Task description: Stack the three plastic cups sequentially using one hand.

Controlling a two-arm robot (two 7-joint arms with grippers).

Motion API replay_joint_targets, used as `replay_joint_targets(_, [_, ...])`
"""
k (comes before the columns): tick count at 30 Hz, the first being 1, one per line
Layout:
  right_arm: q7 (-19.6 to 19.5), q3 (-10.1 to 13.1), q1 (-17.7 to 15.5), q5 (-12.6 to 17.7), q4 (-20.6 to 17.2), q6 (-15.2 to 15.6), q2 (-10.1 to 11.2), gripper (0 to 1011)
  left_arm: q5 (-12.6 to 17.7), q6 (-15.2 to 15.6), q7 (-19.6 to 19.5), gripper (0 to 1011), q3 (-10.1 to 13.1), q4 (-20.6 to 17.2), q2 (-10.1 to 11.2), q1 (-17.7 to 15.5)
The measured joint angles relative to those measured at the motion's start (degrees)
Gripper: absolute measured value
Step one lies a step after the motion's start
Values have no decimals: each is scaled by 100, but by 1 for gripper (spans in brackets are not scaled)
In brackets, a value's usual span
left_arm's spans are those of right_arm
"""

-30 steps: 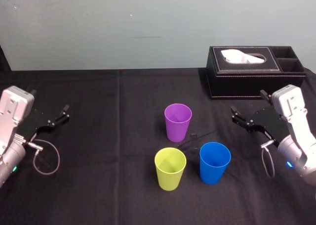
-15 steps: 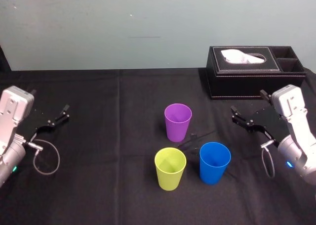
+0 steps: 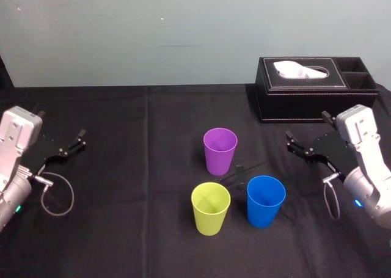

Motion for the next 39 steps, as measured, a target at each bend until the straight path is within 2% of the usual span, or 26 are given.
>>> replay_joint_targets(11, [0, 0, 0, 0, 0, 0, 0, 1000, 0, 1, 0, 1010, 0, 0, 0, 0])
replay_joint_targets(19, [201, 204, -146, 137, -119, -89, 56, 1000, 0, 0, 0, 1010, 0, 0, 0, 0])
replay_joint_targets(25, [403, 452, -463, 271, -371, -386, 249, 1000, 0, 0, 0, 1010, 0, 0, 0, 0])
replay_joint_targets(30, [655, 783, -887, 547, -742, -611, 522, 1002, 0, 0, 0, 1010, 0, 0, 0, 0])
replay_joint_targets(31, [655, 783, -887, 547, -742, -611, 522, 1000, 0, 0, 0, 1010, 0, 0, 0, 0])
replay_joint_targets(35, [842, 1063, -1292, 733, -1056, -852, 767, 1000, 0, 0, 0, 1010, 0, 0, 0, 0])
replay_joint_targets(39, [1073, 1245, -1572, 908, -1245, -1030, 946, 1000, 0, 0, 0, 1010, 0, 0, 0, 0])
